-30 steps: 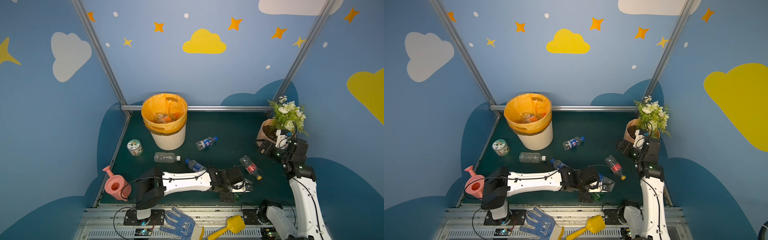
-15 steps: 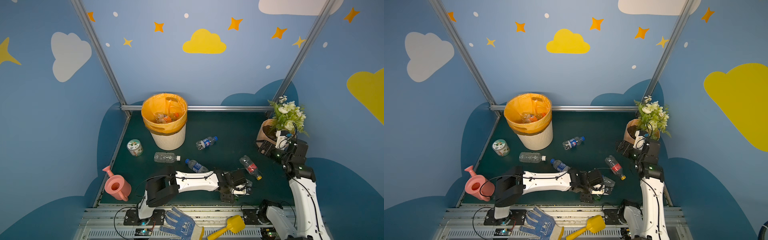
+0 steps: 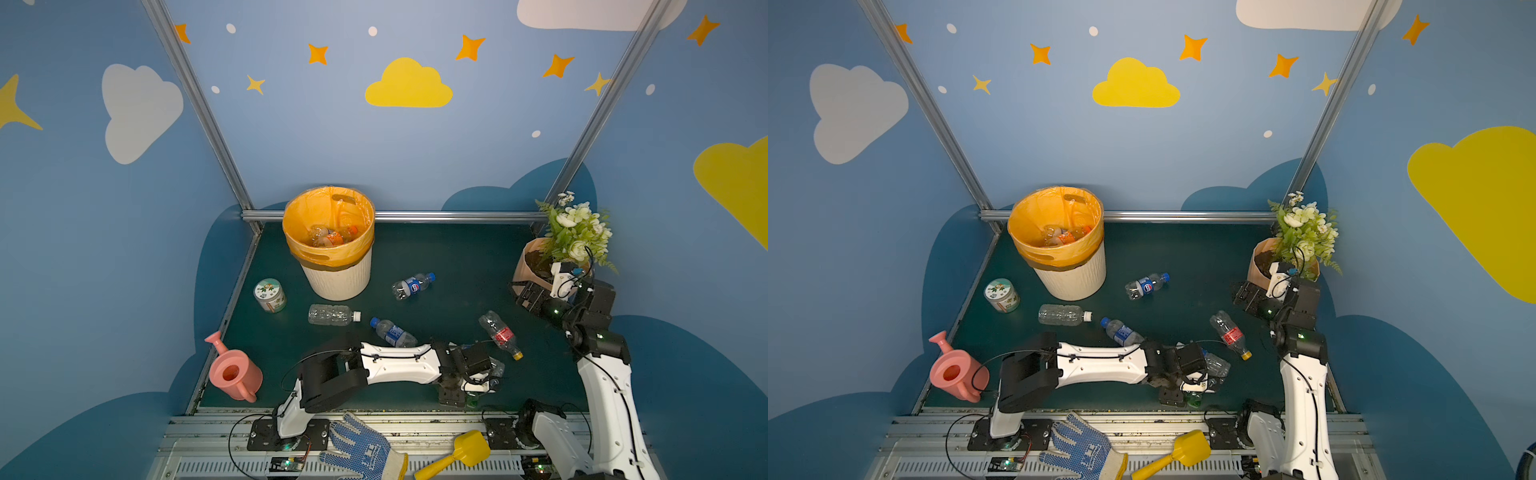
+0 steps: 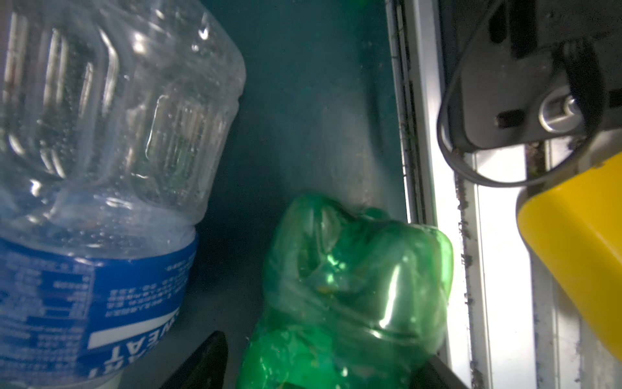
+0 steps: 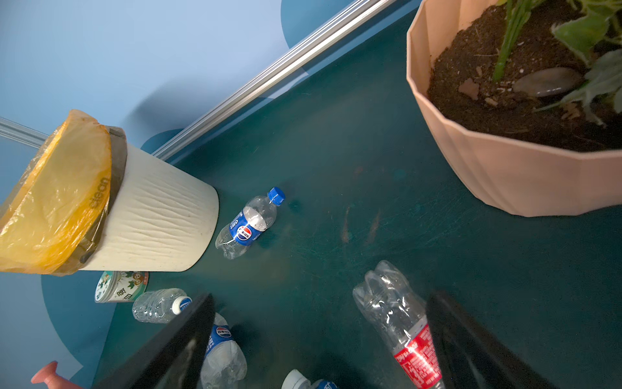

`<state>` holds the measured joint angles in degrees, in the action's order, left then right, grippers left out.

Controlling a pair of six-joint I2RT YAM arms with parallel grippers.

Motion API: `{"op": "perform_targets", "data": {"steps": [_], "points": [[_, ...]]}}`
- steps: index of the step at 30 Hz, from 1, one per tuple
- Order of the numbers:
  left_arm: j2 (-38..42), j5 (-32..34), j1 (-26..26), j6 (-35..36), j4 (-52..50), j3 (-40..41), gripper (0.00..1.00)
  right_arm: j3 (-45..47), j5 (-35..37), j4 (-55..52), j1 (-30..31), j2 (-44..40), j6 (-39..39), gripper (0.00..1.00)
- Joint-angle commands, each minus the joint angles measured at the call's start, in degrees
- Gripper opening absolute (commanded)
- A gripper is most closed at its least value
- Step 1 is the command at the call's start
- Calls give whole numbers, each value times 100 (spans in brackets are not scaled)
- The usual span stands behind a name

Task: Throw the plastic bottles in the bin
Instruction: Pick up the plastic bottle from the bottom-center of the table.

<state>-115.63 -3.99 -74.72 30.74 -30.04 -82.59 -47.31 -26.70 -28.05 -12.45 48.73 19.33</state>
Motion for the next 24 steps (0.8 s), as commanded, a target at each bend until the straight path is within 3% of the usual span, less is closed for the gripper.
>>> {"op": "perform_targets", "data": {"steps": [1,6,16,24], "points": [[16,21,37,-124,-48,100,73,49,-81,119,-36,-78,44,96],[336,-79,146,-386,224,280,68,60,-123,131,-56,-74,35,96],[1743,-52,400,-1099,1192,1020,58,79,-187,191,-100,-89,127,96],[3250,1011,544,-1414,1945,1586,53,92,-232,271,-105,-109,194,95]]}}
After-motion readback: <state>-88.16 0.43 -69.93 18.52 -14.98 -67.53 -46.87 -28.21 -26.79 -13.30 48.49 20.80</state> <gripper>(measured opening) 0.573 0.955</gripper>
